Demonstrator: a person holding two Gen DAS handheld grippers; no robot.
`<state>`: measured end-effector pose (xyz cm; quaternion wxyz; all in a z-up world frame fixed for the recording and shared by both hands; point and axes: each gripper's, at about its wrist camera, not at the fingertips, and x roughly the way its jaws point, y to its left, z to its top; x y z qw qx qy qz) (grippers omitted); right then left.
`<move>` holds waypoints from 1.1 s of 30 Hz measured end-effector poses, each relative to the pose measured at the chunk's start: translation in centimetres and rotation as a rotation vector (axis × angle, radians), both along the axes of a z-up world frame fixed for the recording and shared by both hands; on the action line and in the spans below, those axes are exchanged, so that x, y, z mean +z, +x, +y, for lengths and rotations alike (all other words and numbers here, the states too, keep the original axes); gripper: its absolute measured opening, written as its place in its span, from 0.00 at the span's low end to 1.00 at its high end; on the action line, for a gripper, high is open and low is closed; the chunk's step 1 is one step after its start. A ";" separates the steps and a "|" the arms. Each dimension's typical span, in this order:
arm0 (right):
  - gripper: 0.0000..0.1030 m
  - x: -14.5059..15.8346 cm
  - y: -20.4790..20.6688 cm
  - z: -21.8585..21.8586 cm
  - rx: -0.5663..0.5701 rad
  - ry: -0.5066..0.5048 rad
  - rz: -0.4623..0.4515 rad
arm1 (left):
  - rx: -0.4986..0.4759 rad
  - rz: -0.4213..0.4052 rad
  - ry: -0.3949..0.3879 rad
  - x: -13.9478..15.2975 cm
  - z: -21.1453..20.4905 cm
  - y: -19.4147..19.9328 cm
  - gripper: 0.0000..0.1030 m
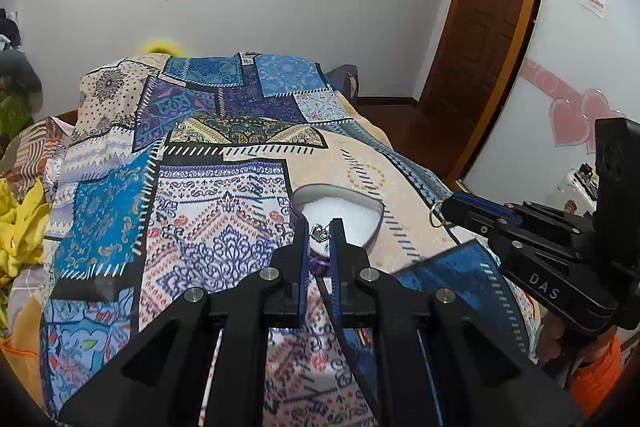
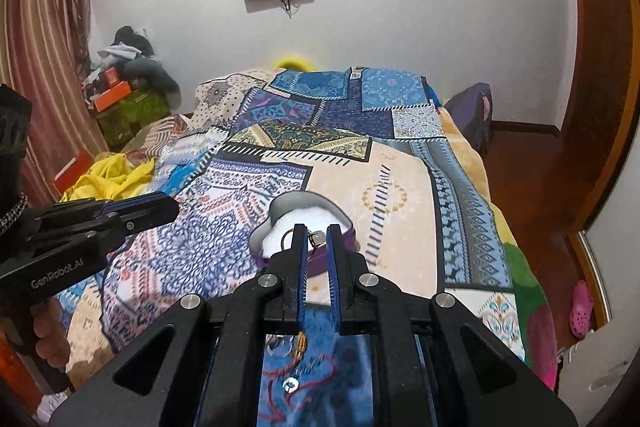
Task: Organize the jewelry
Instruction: 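Carry both pieces over the purple tin and open both tools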
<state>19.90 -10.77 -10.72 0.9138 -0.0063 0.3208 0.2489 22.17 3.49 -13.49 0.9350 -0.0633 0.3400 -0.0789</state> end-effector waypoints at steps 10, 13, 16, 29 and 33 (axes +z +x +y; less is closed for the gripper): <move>0.08 -0.8 3.3 0.9 0.013 -0.019 0.016 | -0.019 0.002 0.005 -0.4 -0.6 3.5 0.08; 0.08 -1.3 4.1 1.3 0.027 -0.031 0.034 | -0.036 0.013 0.007 -0.8 -0.9 4.5 0.08; 0.08 -2.0 5.0 1.7 0.054 -0.036 0.065 | -0.067 0.028 0.009 -1.4 -1.4 5.3 0.08; 0.08 -4.3 7.4 2.0 0.136 -0.063 0.195 | -0.120 0.129 0.036 -5.0 -2.6 7.6 0.08; 0.08 -4.5 7.5 2.2 0.135 -0.076 0.200 | -0.125 0.139 0.040 -5.2 -2.6 7.7 0.08</move>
